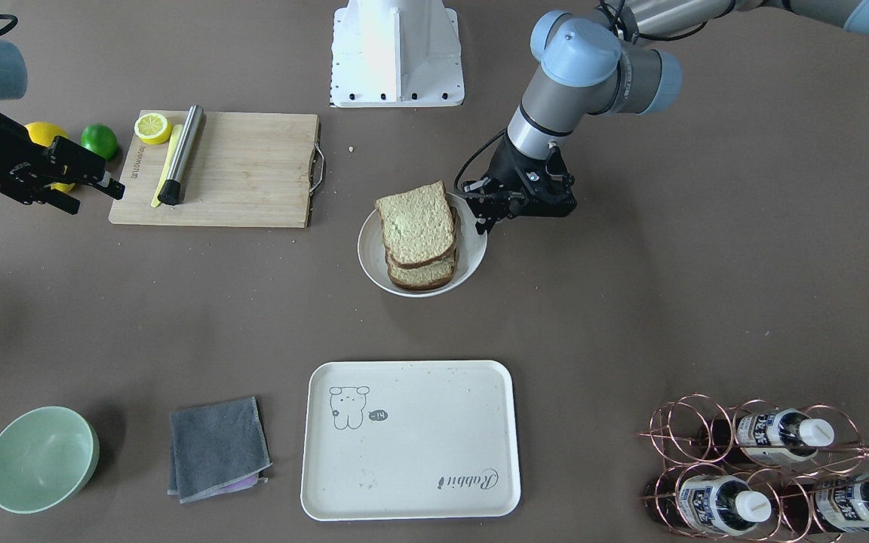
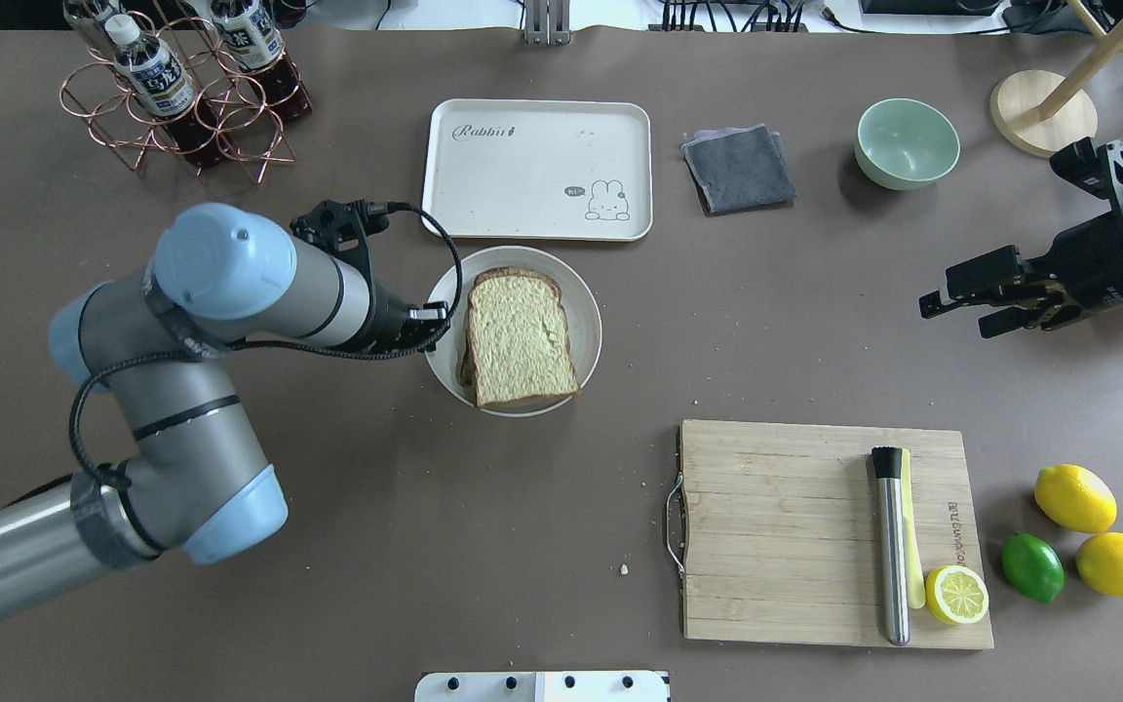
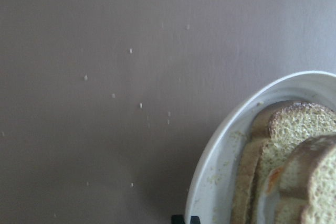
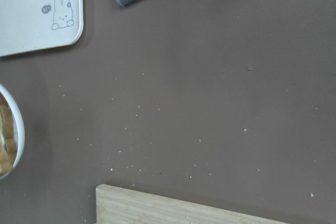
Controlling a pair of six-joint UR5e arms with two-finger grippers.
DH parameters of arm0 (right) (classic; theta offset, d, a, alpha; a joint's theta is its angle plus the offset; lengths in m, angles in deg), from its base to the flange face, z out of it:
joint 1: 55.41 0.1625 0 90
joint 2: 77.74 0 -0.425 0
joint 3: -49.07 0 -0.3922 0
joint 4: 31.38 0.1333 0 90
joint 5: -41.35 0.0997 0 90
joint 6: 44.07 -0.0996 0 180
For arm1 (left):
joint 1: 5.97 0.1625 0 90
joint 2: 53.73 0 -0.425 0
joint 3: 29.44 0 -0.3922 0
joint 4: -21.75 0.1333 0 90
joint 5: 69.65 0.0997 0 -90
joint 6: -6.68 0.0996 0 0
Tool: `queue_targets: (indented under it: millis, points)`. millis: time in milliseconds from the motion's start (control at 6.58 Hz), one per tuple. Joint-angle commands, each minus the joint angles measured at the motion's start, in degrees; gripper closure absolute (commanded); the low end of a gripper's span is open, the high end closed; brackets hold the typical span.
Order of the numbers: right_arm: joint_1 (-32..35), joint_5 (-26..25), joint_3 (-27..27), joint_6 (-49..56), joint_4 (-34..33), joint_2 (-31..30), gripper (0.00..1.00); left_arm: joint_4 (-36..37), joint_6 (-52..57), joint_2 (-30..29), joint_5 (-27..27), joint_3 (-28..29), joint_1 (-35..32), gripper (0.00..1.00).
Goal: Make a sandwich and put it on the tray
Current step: 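Slide the plate with the left gripper onto the white tray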
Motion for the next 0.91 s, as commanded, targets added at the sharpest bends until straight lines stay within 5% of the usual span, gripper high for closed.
queue_targets:
  millis: [0,152,456,608,760]
  points:
    - [0.97,0.93,0.92,0.0,-0.07,-0.26,0.01,-6.74,2.78,-12.67,-4.46,22.62,-8.0,1.0]
    - [0.88,0.93,1.01,-0.09,-0.07,-0.26,0.01,-14.72,2.79,-17.87,-4.55,35.02,-9.42,1.0]
    - [0.79,0.84,1.53,-0.18,-0.07,-0.17,0.01,-18.23,2.35,-24.13,-4.11,45.48,-9.78,1.0]
    - [0.62,0.58,1.45,-0.18,-0.07,-0.17,0.01,-22.15,2.78,-24.42,-3.85,48.91,-10.74,0.41]
    - [0.27,0.14,1.36,-0.18,-0.15,-0.43,0.01,-22.36,2.79,-25.12,-4.11,49.03,-10.93,0.02]
